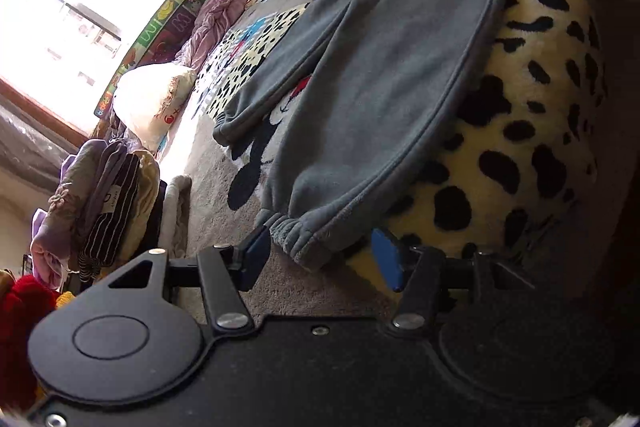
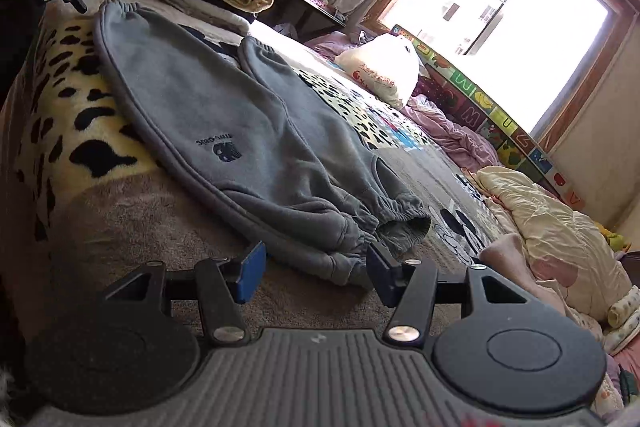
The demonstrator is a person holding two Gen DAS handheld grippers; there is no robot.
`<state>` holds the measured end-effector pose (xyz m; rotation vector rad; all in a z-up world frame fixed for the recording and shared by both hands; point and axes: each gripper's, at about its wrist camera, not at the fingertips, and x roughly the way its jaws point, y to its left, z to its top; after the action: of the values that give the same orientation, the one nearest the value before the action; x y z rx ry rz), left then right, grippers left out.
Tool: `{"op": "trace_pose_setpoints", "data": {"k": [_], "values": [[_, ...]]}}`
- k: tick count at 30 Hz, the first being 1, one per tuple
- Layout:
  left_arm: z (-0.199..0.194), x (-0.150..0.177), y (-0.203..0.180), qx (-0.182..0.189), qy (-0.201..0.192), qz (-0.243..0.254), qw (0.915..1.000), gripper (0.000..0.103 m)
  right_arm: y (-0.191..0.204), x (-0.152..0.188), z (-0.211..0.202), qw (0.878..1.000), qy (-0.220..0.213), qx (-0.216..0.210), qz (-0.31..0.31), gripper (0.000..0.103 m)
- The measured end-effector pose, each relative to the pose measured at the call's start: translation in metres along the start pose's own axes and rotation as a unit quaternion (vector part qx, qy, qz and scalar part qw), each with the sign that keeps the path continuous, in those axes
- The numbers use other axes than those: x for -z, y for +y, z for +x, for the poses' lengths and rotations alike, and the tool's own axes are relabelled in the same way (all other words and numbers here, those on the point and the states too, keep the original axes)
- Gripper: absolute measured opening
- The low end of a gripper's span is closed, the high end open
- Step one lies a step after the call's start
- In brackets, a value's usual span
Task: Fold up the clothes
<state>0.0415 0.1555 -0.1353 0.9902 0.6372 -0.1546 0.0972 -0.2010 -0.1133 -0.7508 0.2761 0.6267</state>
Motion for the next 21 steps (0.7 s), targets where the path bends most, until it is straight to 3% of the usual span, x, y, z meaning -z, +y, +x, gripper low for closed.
{"op": "trace_pose_setpoints", "data": {"k": [3,9,13,17,20,21], "values": [[0.009,0.002,-0.008,-0.012,0.007,0.046,0.9988,0.056,0.009,0.002,0.009,0.999,0.019,0.013,-0.026,0.055],[0.025,0.000,-0.004,-0.025,0.011,0.060,0.9978,0.056,0.023,0.003,0.033,0.994,0.029,0.052,-0.089,0.057],[0.032,0.001,-0.012,-0.028,0.012,0.102,0.9943,0.054,0.022,0.005,0.046,0.993,0.014,0.050,-0.104,0.057],[0.033,0.002,-0.009,-0.027,0.008,0.102,0.9944,0.053,0.019,0.004,0.052,0.991,0.000,0.060,-0.119,0.059],[0.035,0.003,-0.010,-0.025,0.006,0.101,0.9945,0.053,0.016,0.004,0.055,0.992,-0.003,0.041,-0.119,0.044],[0.036,0.003,-0.009,-0.023,0.004,0.100,0.9947,0.053,0.015,0.004,0.055,0.992,-0.004,0.030,-0.120,0.034]]}}
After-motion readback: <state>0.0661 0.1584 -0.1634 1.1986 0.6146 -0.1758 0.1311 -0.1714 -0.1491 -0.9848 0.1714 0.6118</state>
